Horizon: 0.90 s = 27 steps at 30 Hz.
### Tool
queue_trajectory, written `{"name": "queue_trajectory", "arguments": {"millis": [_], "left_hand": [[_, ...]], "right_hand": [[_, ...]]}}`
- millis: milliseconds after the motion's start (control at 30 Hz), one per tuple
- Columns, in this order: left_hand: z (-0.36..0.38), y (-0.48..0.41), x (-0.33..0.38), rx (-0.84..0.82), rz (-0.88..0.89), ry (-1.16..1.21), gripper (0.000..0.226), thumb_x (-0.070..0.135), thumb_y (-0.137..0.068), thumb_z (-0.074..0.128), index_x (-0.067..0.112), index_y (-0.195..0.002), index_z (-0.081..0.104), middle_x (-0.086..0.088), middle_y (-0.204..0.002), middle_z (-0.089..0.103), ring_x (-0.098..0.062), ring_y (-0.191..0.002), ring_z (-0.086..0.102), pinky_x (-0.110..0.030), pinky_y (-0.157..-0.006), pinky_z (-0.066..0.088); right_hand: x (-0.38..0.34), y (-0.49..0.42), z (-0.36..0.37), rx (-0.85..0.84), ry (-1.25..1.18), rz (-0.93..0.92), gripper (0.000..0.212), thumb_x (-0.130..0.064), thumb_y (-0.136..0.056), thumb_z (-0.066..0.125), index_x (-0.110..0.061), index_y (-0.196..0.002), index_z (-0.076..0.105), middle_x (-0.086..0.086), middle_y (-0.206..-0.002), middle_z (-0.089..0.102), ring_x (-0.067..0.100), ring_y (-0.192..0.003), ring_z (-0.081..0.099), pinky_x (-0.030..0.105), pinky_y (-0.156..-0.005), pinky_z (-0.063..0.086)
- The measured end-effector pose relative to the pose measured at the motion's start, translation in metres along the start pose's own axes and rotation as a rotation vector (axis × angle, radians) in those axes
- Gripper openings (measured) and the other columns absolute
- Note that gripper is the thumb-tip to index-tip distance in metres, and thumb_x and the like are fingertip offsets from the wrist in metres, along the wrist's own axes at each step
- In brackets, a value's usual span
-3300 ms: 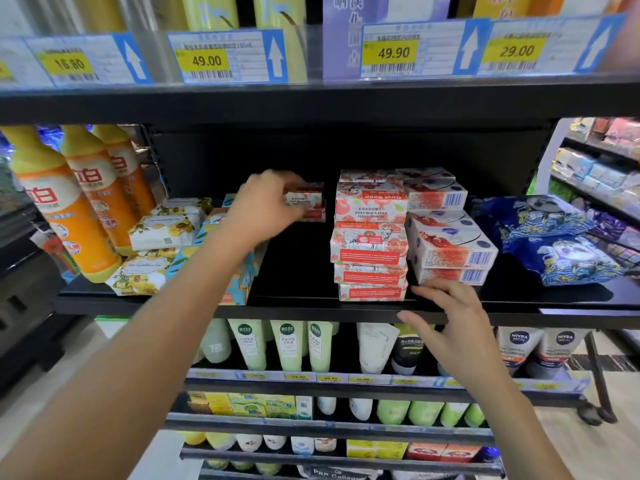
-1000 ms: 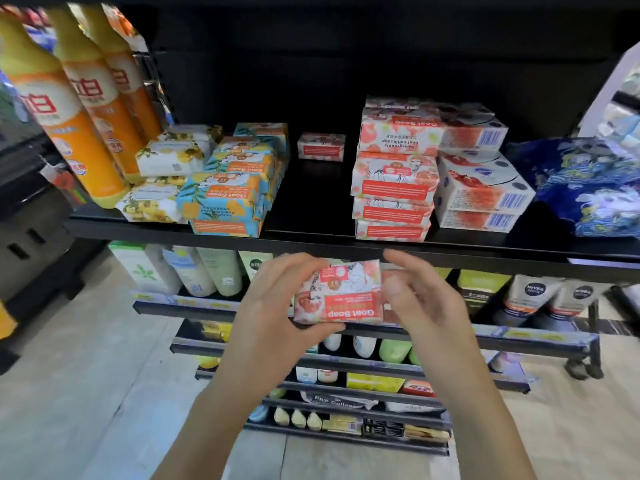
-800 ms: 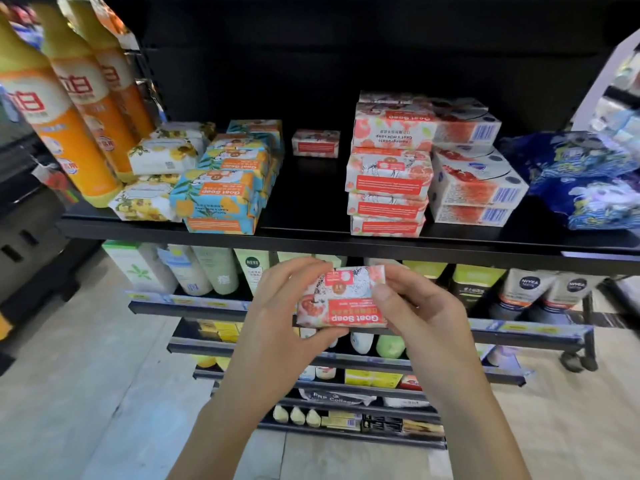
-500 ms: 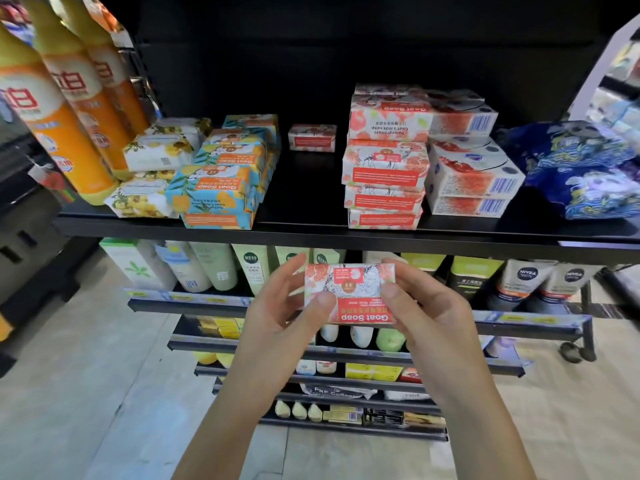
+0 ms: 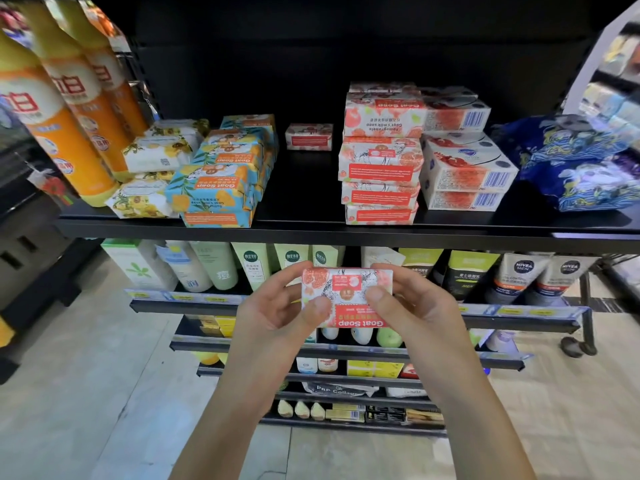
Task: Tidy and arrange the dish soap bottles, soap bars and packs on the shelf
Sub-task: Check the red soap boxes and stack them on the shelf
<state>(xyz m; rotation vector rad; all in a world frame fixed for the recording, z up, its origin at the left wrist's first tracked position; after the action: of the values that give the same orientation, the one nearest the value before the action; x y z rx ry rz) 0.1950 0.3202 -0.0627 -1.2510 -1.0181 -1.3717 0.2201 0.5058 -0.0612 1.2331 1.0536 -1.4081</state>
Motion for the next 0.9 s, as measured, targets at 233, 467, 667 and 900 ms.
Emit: {"name": "queue_trajectory", "arguments": {"millis": [233, 467, 667, 900], "left_hand": [[-0.0013, 0.0011, 0.0029, -0.019, 0.003, -0.033, 0.056, 0.025, -0.081, 0.075, 0.030, -0.134, 0.061, -0.001, -0.118, 0.076, -0.020, -0.112, 0.071, -0.036, -0.095, 0.054], [-0.0014, 0.0028, 0.0044, -0.055, -0.085, 0.022, 0.059, 0.058, -0.085, 0.062, 0.018, -0.129, 0.068, -0.004, -0.121, 0.075, -0.020, -0.117, 0.070, -0.043, -0.108, 0.047], [-0.0010, 0.0039, 0.0049, -0.019, -0.122, 0.109, 0.043, 0.045, -0.096, 0.065, 0.010, -0.119, 0.072, -0.011, -0.115, 0.077, -0.024, -0.114, 0.071, -0.045, -0.109, 0.048], [-0.0058, 0.0016, 0.0015, 0.031, -0.099, 0.183, 0.046, 0.032, -0.085, 0.068, 0.005, -0.122, 0.071, -0.014, -0.116, 0.076, -0.027, -0.114, 0.071, -0.043, -0.107, 0.051]], "right_hand": [[-0.0031, 0.0019, -0.0001, -0.006, -0.008, -0.078, 0.042, -0.028, -0.080, 0.075, -0.024, -0.120, 0.069, -0.002, -0.112, 0.076, 0.021, -0.104, 0.071, 0.035, -0.087, 0.059], [-0.0045, 0.0014, -0.0048, -0.025, -0.066, -0.225, 0.042, -0.011, -0.078, 0.077, -0.019, -0.119, 0.070, 0.006, -0.120, 0.073, 0.023, -0.115, 0.068, 0.035, -0.090, 0.059], [-0.0049, 0.0017, -0.0052, -0.088, -0.091, -0.284, 0.043, 0.002, -0.081, 0.073, -0.012, -0.121, 0.066, 0.011, -0.117, 0.071, 0.023, -0.117, 0.066, 0.031, -0.091, 0.057], [-0.0038, 0.0018, -0.0050, -0.137, 0.013, -0.166, 0.051, -0.019, -0.086, 0.077, -0.023, -0.135, 0.060, -0.001, -0.131, 0.068, 0.017, -0.129, 0.059, 0.033, -0.103, 0.053]]}}
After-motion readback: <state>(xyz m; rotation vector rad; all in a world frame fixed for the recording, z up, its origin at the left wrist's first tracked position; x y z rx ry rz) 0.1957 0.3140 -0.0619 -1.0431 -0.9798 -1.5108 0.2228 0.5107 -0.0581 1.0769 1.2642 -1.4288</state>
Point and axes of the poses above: each hand's wrist, its own y-axis away from the middle knuckle, its own z-axis out of the palm, x = y × z, the point moved 3 cm from there along -y, towards the middle knuckle
